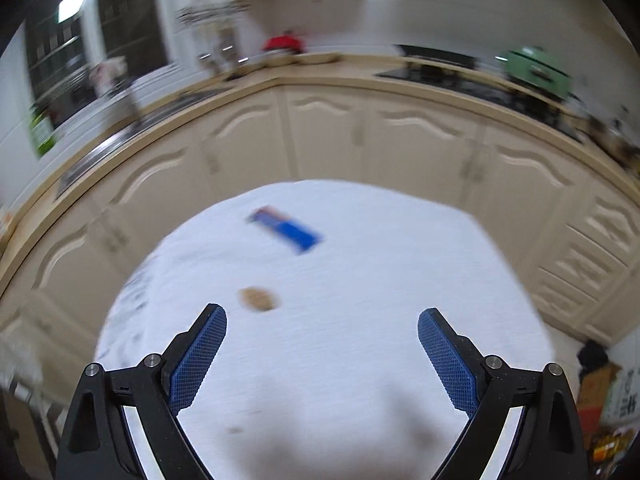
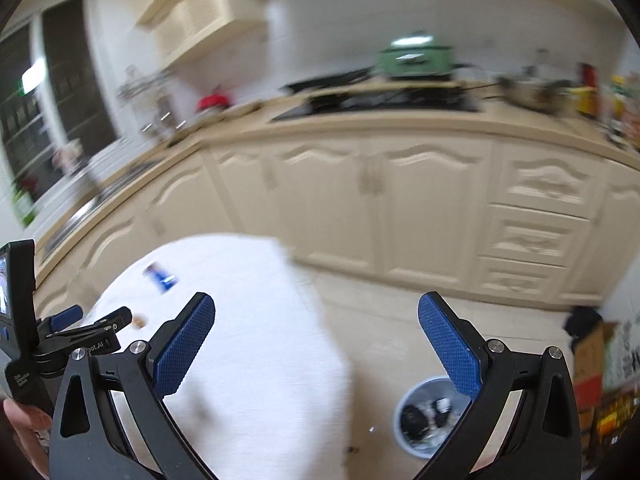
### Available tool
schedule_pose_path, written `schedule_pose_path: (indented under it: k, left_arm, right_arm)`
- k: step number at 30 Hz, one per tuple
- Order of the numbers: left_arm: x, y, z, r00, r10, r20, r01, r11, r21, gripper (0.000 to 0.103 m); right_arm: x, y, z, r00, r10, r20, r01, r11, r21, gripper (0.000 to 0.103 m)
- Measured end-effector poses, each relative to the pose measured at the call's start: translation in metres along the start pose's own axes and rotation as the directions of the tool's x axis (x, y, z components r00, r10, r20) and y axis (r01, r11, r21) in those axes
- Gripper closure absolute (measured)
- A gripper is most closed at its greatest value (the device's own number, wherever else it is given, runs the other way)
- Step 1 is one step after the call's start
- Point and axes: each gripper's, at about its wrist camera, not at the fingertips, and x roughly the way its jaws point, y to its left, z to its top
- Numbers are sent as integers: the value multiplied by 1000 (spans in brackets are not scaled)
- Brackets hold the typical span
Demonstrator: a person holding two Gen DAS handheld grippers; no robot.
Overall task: Collect trash
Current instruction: 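Move both open tools back over the table toward the remaining trash, then lower the right gripper onto the tan biscuit and close on it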
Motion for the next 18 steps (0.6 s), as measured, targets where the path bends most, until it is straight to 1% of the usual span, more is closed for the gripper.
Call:
schedule_pose_path:
  k: [1,4,7,9,11,12,13,15,18]
  left_arm:
    - [-2,13,0,1000,13,-11,-13,1000,-20,8]
    - [-6,51,-4,997,69,-35,-71,995,-69,8]
    - [-2,71,-2,993,106,-57,-112,986,-121,8]
    - [-4,88,-7,991,113,-73,-123,980,-156,8]
    - [-2,105,-11,988,127,-91,-141,974,-176,8]
    - [-1,113,-13,986,135,-101,-152,971,-183,8]
    - [3,122,-13,984,141,-111,-160,968,-193,8]
    - [11,133,-16,981,145,-132,-172,960,-221,8]
    - [29,155,-14,977,134,-167,-176,946,-272,8]
  right_arm:
    - [10,17,1,999,42,-29,-43,999,-28,0]
    - [26,55,0,994,87,-68,-94,991,-97,0]
    - [45,99,-4,983,141,-118,-161,969,-187,0]
    - [61,127,-6,967,185,-175,-223,947,-230,0]
    - [80,159,-12,944,220,-247,-286,918,-275,0]
    - [88,168,-13,938,218,-270,-295,911,-288,0]
    - [98,184,-17,930,214,-299,-307,898,-314,0]
    - [113,208,-22,923,209,-324,-323,878,-354,0]
    - [143,242,-32,915,148,-376,-312,851,-422,0]
